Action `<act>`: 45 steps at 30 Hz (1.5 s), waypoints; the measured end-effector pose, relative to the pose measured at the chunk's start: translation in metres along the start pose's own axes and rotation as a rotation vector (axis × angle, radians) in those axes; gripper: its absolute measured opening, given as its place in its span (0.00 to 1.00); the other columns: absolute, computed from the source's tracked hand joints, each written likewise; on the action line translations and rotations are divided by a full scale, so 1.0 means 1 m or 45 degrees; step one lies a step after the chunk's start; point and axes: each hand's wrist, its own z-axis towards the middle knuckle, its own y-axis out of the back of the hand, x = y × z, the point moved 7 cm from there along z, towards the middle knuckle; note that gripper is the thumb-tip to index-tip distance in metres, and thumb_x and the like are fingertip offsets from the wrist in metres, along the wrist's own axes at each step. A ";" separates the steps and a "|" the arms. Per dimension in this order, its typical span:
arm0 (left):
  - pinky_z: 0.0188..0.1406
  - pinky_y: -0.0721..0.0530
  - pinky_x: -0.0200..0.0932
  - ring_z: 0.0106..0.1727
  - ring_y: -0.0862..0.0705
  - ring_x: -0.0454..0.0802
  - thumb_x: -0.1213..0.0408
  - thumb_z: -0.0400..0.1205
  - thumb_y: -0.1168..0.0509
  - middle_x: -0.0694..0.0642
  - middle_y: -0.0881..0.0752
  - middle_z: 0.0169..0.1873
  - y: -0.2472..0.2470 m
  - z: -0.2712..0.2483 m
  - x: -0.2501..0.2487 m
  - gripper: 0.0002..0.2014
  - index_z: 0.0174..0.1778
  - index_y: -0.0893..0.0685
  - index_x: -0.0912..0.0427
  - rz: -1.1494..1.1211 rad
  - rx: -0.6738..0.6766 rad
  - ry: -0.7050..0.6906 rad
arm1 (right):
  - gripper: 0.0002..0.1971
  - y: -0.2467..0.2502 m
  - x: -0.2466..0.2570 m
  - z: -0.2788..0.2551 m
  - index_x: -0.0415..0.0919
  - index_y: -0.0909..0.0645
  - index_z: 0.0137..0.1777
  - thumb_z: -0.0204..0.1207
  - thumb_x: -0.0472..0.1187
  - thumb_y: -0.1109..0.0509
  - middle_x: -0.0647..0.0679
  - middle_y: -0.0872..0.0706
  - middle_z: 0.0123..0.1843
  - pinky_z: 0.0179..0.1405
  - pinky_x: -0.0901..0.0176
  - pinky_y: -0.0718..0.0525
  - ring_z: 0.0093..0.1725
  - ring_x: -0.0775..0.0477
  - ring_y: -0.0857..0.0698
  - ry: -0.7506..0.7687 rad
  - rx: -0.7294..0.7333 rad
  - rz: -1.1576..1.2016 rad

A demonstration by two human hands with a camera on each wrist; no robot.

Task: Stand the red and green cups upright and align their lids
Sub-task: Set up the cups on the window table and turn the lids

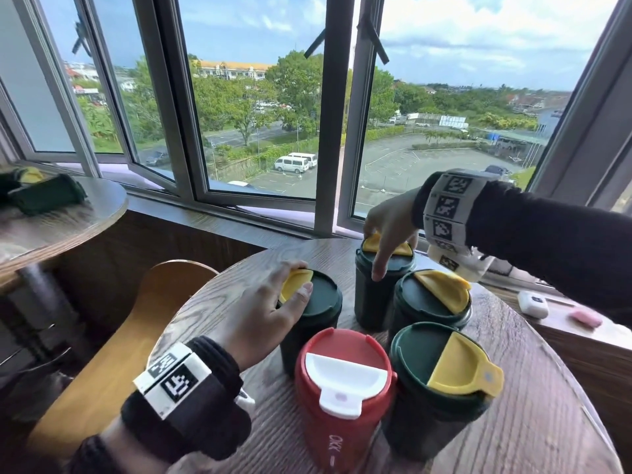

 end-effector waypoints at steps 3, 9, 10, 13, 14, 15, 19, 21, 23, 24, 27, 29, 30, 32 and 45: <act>0.57 0.19 0.41 0.56 0.19 0.38 0.45 0.76 0.44 0.43 0.18 0.58 0.000 0.000 0.000 0.23 0.66 0.26 0.44 -0.002 0.011 -0.001 | 0.44 0.000 0.006 -0.002 0.41 0.29 0.73 0.59 0.55 0.18 0.42 0.24 0.70 0.48 0.50 0.10 0.44 0.47 0.15 0.029 -0.007 0.005; 0.53 0.20 0.32 0.56 0.19 0.38 0.47 0.78 0.43 0.44 0.18 0.59 -0.001 0.000 -0.002 0.22 0.68 0.26 0.48 -0.009 0.022 -0.004 | 0.47 0.004 0.023 -0.006 0.45 0.33 0.76 0.57 0.58 0.18 0.45 0.28 0.74 0.48 0.53 0.11 0.54 0.42 0.14 0.116 -0.021 0.038; 0.52 0.22 0.27 0.56 0.19 0.38 0.47 0.79 0.42 0.44 0.18 0.59 -0.001 0.000 -0.002 0.22 0.68 0.25 0.48 -0.014 0.020 -0.002 | 0.48 0.004 0.027 -0.005 0.46 0.34 0.76 0.56 0.60 0.19 0.46 0.28 0.74 0.50 0.52 0.11 0.55 0.42 0.14 0.128 -0.020 0.018; 0.54 0.22 0.28 0.57 0.19 0.39 0.46 0.76 0.44 0.44 0.18 0.59 0.000 0.000 -0.003 0.24 0.67 0.25 0.48 -0.016 0.011 0.006 | 0.51 0.001 0.037 -0.003 0.47 0.35 0.77 0.54 0.64 0.20 0.46 0.26 0.72 0.51 0.50 0.11 0.53 0.42 0.13 0.159 -0.014 -0.046; 0.56 0.21 0.33 0.57 0.19 0.40 0.45 0.75 0.44 0.45 0.17 0.59 0.000 0.000 -0.004 0.24 0.67 0.25 0.47 -0.015 0.012 0.004 | 0.52 0.000 0.040 -0.002 0.47 0.35 0.77 0.53 0.65 0.20 0.46 0.26 0.73 0.52 0.50 0.11 0.54 0.42 0.13 0.166 -0.016 -0.053; 0.57 0.19 0.38 0.56 0.18 0.41 0.45 0.75 0.44 0.45 0.17 0.59 0.000 0.000 -0.005 0.24 0.67 0.25 0.47 -0.015 0.013 0.003 | 0.52 0.000 0.042 -0.001 0.48 0.36 0.77 0.53 0.65 0.20 0.46 0.27 0.74 0.53 0.50 0.12 0.57 0.42 0.14 0.170 -0.019 -0.058; 0.55 0.18 0.53 0.53 0.16 0.51 0.39 0.74 0.45 0.48 0.15 0.54 0.001 -0.002 -0.004 0.26 0.66 0.25 0.45 -0.019 0.000 -0.010 | 0.50 0.000 0.047 -0.003 0.49 0.36 0.78 0.56 0.63 0.20 0.47 0.29 0.75 0.54 0.49 0.12 0.61 0.42 0.17 0.179 -0.026 -0.079; 0.53 0.17 0.55 0.52 0.16 0.54 0.37 0.72 0.47 0.49 0.15 0.54 0.001 -0.003 -0.004 0.28 0.66 0.25 0.44 -0.010 0.002 -0.011 | 0.50 0.000 0.048 -0.005 0.48 0.37 0.78 0.57 0.62 0.20 0.46 0.28 0.75 0.53 0.50 0.12 0.51 0.47 0.15 0.174 -0.027 -0.099; 0.56 0.18 0.52 0.54 0.16 0.52 0.38 0.74 0.45 0.49 0.15 0.56 0.001 -0.002 -0.003 0.27 0.66 0.25 0.44 -0.011 0.005 -0.009 | 0.50 0.000 0.047 -0.007 0.48 0.38 0.79 0.58 0.60 0.20 0.46 0.28 0.74 0.50 0.51 0.11 0.42 0.50 0.15 0.162 -0.011 -0.105; 0.57 0.18 0.48 0.55 0.17 0.48 0.41 0.75 0.44 0.48 0.16 0.57 0.001 -0.002 -0.004 0.25 0.67 0.25 0.45 -0.014 0.007 -0.005 | 0.51 -0.001 0.047 -0.008 0.48 0.39 0.79 0.58 0.60 0.19 0.45 0.28 0.74 0.49 0.51 0.11 0.43 0.48 0.13 0.155 -0.001 -0.107; 0.53 0.20 0.36 0.55 0.18 0.42 0.46 0.78 0.42 0.47 0.17 0.57 0.000 0.000 -0.005 0.22 0.68 0.26 0.48 -0.021 0.022 -0.004 | 0.52 -0.002 0.044 -0.007 0.50 0.39 0.80 0.57 0.58 0.18 0.44 0.30 0.76 0.49 0.51 0.11 0.49 0.43 0.12 0.140 0.013 -0.092; 0.50 0.20 0.33 0.54 0.18 0.41 0.47 0.79 0.41 0.47 0.18 0.57 0.001 0.000 -0.006 0.22 0.68 0.26 0.49 -0.020 0.026 -0.012 | 0.52 -0.002 0.043 -0.008 0.49 0.40 0.80 0.57 0.57 0.18 0.44 0.29 0.75 0.49 0.52 0.11 0.48 0.43 0.11 0.133 0.018 -0.086; 0.48 0.21 0.32 0.53 0.18 0.41 0.47 0.80 0.41 0.47 0.18 0.56 0.001 0.000 -0.006 0.21 0.68 0.27 0.49 -0.016 0.025 -0.014 | 0.52 -0.002 0.043 -0.007 0.49 0.40 0.80 0.57 0.57 0.18 0.44 0.27 0.74 0.48 0.52 0.11 0.47 0.44 0.11 0.134 0.017 -0.088; 0.45 0.22 0.31 0.51 0.17 0.41 0.48 0.81 0.41 0.47 0.17 0.53 0.001 0.000 -0.006 0.20 0.67 0.27 0.50 -0.020 0.032 -0.012 | 0.52 -0.002 0.042 -0.007 0.49 0.39 0.80 0.57 0.57 0.18 0.44 0.25 0.72 0.48 0.53 0.11 0.46 0.44 0.11 0.134 0.013 -0.092; 0.47 0.17 0.40 0.47 0.17 0.40 0.45 0.75 0.42 0.45 0.17 0.49 -0.002 0.003 -0.003 0.22 0.63 0.25 0.49 -0.104 0.102 -0.019 | 0.51 -0.004 0.038 -0.003 0.47 0.37 0.78 0.55 0.59 0.17 0.45 0.26 0.72 0.49 0.51 0.11 0.50 0.41 0.11 0.121 0.002 -0.073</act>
